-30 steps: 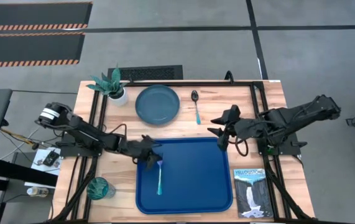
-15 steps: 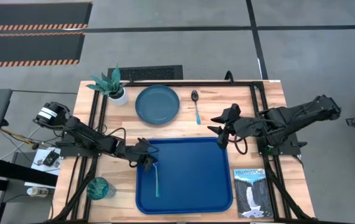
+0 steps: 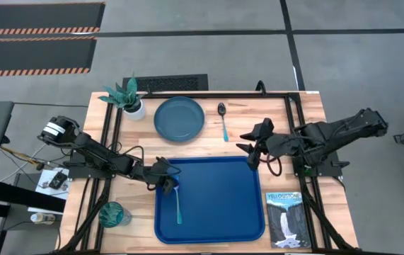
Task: Pick and place plate/cup/fork/spoon on tray
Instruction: Put the iridescent fork on the blue tray, then put the blue spoon on the blue tray
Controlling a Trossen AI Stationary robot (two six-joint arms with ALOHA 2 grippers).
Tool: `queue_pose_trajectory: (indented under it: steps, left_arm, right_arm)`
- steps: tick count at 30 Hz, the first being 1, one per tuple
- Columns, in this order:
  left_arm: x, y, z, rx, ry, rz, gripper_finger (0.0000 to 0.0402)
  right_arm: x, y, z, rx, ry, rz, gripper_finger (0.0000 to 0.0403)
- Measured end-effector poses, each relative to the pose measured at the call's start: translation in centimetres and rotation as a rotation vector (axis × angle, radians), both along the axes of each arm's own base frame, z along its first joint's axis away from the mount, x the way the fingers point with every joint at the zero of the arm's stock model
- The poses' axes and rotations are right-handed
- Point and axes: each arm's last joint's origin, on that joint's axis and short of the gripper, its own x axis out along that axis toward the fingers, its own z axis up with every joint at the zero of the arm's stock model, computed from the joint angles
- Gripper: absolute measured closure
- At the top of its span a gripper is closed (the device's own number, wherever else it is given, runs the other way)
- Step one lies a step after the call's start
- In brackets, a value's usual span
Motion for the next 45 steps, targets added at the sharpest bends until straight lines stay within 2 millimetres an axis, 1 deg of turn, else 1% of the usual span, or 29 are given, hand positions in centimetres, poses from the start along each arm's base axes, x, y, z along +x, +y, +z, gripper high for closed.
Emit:
queue_pose_trajectory:
  steps: [8,15,19,25,29,33,36,39,42,45]
  left_arm:
    - [0.0,0.1,0.0,0.052,-0.004,-0.046,0.024]
    - [0.0,0.0,0.0,0.088,-0.008,-0.084,0.0194]
    - [-0.1,0.1,0.1,0.114,-0.008,-0.103,0.0181]
    - [-0.6,0.4,1.1,0.152,-0.008,-0.117,0.018]
    - [-1.0,0.6,1.4,0.159,0.005,-0.118,0.018]
    - [-1.1,0.6,1.6,0.173,0.008,-0.129,0.018]
    - [-1.1,0.6,1.6,0.189,0.005,-0.131,0.018]
    - [-1.1,0.8,1.6,0.198,0.006,-0.118,0.018]
    - [-1.0,1.3,2.1,0.198,-0.023,-0.101,0.018]
    - [-1.1,1.8,3.0,0.19,-0.059,-0.076,0.018]
  right_arm:
    - [0.0,0.0,0.0,0.0,0.0,0.0,0.0214]
    - [0.0,0.0,0.0,0.003,0.001,0.004,0.0215]
    - [0.0,0.0,0.0,0.007,0.002,0.009,0.0213]
    - [0.0,0.0,-0.2,0.021,0.009,0.0,0.0212]
    - [0.0,-0.4,-0.5,0.071,0.019,-0.06,0.0202]
    - [0.5,-1.1,-1.5,0.066,0.091,-0.122,0.0189]
    - [1.5,-1.9,-2.4,0.073,0.129,-0.185,0.0181]
    - [3.1,-3.4,-4.0,0.085,0.182,-0.281,0.0179]
    - [4.8,-5.9,-6.0,0.074,0.266,-0.384,0.0179]
    - [6.1,-9.0,-8.1,0.112,0.342,-0.474,0.0179]
